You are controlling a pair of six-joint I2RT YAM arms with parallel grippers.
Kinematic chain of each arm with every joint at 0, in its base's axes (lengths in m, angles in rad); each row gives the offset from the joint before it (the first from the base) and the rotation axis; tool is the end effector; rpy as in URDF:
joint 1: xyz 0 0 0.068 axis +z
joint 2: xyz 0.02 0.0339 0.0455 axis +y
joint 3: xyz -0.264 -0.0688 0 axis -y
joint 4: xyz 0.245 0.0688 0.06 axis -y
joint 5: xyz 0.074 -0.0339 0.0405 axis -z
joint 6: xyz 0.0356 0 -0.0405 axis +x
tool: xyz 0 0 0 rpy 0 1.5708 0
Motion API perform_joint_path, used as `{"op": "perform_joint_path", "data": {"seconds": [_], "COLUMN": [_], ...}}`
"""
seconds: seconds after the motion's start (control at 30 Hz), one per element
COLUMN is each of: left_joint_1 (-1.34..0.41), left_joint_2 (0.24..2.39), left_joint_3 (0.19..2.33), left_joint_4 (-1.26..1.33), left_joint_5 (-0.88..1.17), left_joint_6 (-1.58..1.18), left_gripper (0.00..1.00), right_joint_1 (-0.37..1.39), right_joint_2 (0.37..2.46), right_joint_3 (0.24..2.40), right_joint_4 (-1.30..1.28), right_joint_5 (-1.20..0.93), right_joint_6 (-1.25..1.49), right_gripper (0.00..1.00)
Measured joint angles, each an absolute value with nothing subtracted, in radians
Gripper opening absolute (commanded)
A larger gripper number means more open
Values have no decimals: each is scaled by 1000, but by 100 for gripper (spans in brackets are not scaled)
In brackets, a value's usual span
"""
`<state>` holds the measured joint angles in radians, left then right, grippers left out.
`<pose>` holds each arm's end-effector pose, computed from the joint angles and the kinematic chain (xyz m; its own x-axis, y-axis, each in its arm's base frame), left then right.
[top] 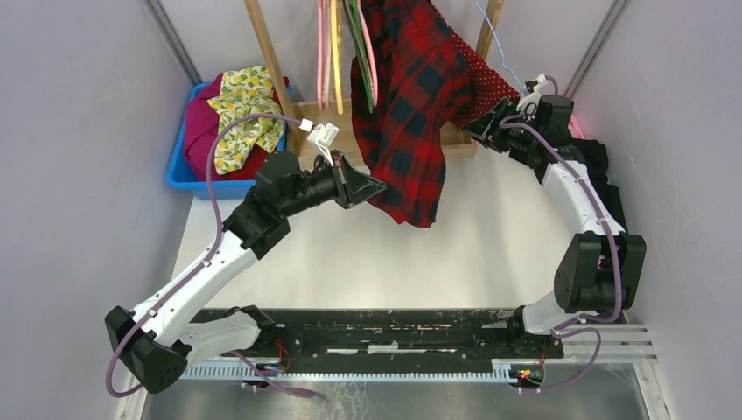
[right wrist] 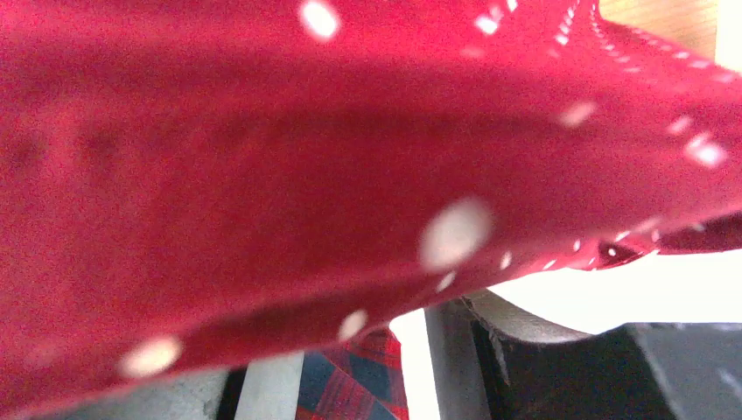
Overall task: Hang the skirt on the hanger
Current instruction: Adjust the skirt on the hanger.
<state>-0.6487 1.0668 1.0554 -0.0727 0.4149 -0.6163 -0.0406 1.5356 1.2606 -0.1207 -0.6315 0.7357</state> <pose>0.1861 -0.1591 0.3929 -0.5592 -0.2398 -0.7936 0.6737 0.4264 -0.6036 0.3582 0.0065 0.3290 -0.6288 0.5677 -0.5314 -0.1208 0.6038 0.7879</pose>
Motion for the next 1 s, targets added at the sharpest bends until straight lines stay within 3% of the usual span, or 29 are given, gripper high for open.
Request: {"op": "perform_joint_path", "data": {"seconds": [0.37, 0.83, 1.0], "left_joint_1": [-775, -781, -782], "left_joint_2": [1049, 1011, 1009], "left_joint_3": [1022, 972, 946], "left_joint_4": [-45, -46, -52], "left_joint_5": [335, 284, 230], "left_joint_6": [-616, -616, -616], "left_gripper": [3, 3, 10], "right_joint_1": [-26, -19, -18], "right_joint_2": [1537, 1538, 1538], "right_joint_3": [1277, 1277, 1277], "right_joint_4": [-121, -121, -121], "right_joint_5": [-623, -623, -622], "right_joint_6": [735, 735, 733], "right_gripper": [54, 53, 54]}}
